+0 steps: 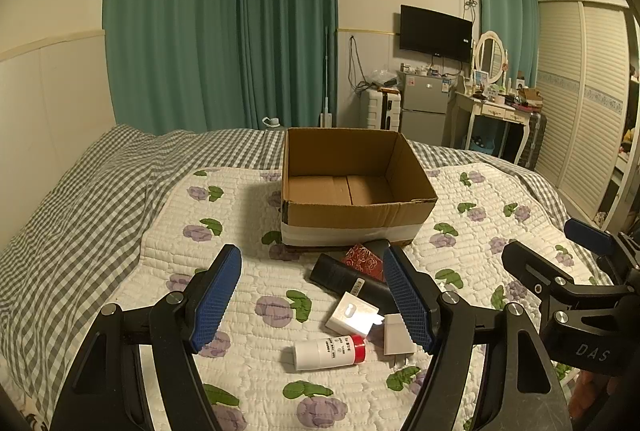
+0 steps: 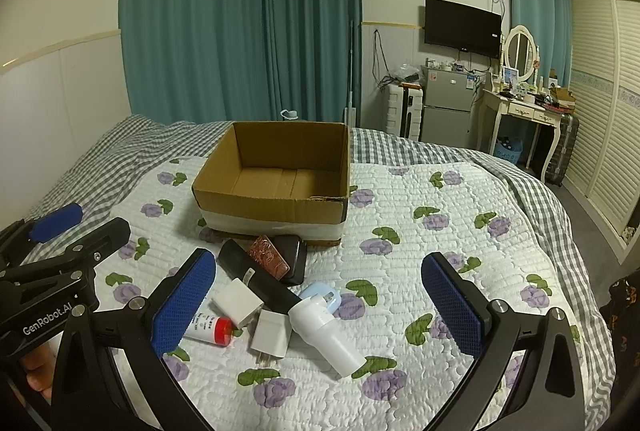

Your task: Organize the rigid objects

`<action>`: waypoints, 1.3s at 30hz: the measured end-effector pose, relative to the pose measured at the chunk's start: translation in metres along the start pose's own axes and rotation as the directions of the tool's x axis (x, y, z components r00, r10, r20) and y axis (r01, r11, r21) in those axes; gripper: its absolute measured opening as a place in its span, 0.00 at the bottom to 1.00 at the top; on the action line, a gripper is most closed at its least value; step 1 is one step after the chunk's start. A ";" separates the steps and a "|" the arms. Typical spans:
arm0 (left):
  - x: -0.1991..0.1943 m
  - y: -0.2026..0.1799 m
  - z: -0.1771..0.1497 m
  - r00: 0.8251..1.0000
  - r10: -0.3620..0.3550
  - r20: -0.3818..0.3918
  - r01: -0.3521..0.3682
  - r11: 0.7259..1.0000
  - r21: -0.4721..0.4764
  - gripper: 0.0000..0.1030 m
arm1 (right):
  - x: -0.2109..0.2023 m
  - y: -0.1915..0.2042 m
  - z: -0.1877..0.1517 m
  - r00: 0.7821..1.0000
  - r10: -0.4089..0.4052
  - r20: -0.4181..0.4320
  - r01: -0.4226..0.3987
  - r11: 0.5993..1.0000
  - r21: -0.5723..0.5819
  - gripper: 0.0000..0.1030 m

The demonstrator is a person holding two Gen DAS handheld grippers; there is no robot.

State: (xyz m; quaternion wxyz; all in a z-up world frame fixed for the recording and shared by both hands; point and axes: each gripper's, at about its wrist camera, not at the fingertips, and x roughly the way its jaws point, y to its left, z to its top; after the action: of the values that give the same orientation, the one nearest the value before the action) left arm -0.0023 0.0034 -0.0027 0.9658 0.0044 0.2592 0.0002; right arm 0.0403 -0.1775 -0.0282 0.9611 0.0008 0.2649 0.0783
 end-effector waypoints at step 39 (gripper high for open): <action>-0.004 -0.002 0.002 1.000 -0.004 -0.010 0.004 1.000 0.002 0.74 | -0.001 0.002 0.000 1.000 0.011 -0.005 -0.011 1.000 -0.012 1.00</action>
State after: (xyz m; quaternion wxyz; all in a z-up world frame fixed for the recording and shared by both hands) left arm -0.0050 0.0017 0.0009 0.9645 0.0049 0.2642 -0.0019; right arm 0.0386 -0.1756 -0.0277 0.9599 -0.0037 0.2670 0.0849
